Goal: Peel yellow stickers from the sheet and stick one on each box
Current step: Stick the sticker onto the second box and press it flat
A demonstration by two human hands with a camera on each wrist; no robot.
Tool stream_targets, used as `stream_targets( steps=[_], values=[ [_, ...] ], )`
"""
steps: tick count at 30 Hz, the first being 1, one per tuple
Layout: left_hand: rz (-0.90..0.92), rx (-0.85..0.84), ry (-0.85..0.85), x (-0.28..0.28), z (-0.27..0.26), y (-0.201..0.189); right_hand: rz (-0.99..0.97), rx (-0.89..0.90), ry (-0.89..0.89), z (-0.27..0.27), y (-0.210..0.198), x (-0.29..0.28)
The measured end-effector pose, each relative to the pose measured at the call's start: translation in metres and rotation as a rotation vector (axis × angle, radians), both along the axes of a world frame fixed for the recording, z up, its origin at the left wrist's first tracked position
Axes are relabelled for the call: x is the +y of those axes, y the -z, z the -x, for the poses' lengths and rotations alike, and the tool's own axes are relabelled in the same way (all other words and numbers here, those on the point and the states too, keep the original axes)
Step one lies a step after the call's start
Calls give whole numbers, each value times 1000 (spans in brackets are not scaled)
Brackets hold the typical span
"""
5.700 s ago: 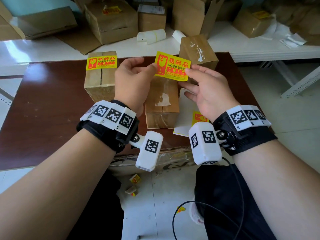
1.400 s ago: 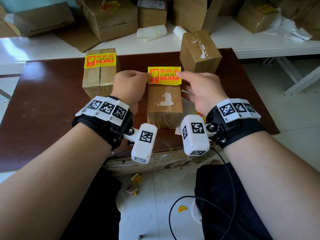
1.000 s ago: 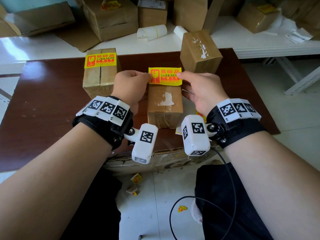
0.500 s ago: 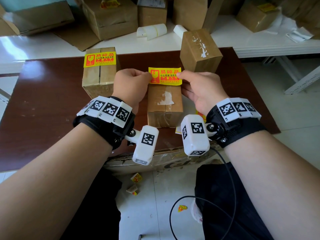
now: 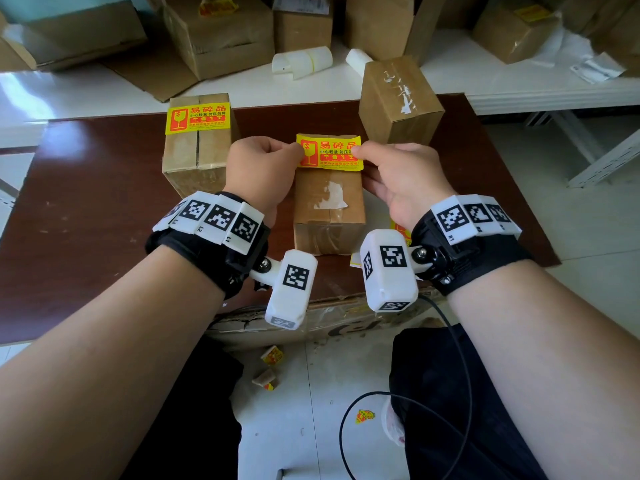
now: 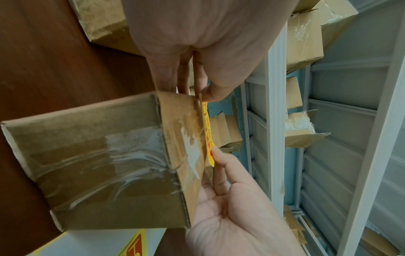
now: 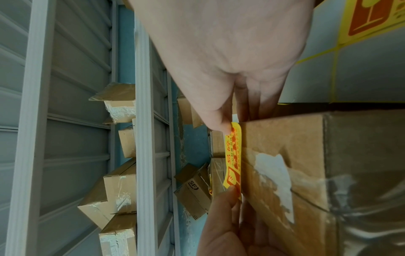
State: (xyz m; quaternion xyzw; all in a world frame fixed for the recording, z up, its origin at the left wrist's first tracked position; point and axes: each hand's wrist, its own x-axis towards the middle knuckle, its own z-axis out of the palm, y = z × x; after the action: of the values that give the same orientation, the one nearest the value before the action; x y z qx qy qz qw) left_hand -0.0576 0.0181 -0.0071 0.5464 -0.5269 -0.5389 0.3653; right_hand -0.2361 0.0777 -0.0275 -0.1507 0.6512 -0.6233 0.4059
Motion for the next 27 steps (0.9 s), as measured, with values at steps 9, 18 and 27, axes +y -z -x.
stream_targets(
  steps=[9, 18, 27],
  values=[
    [7, -22, 0, 1, 0, -1, -3, 13, 1, 0, 1, 1],
    [16, -27, 1, 2, 0, -1, -4, 24, 1, 1, 3, 0],
    [49, -48, -15, 0, 1, 3, 1, 60, -2, 2, 10, -4]
  ],
)
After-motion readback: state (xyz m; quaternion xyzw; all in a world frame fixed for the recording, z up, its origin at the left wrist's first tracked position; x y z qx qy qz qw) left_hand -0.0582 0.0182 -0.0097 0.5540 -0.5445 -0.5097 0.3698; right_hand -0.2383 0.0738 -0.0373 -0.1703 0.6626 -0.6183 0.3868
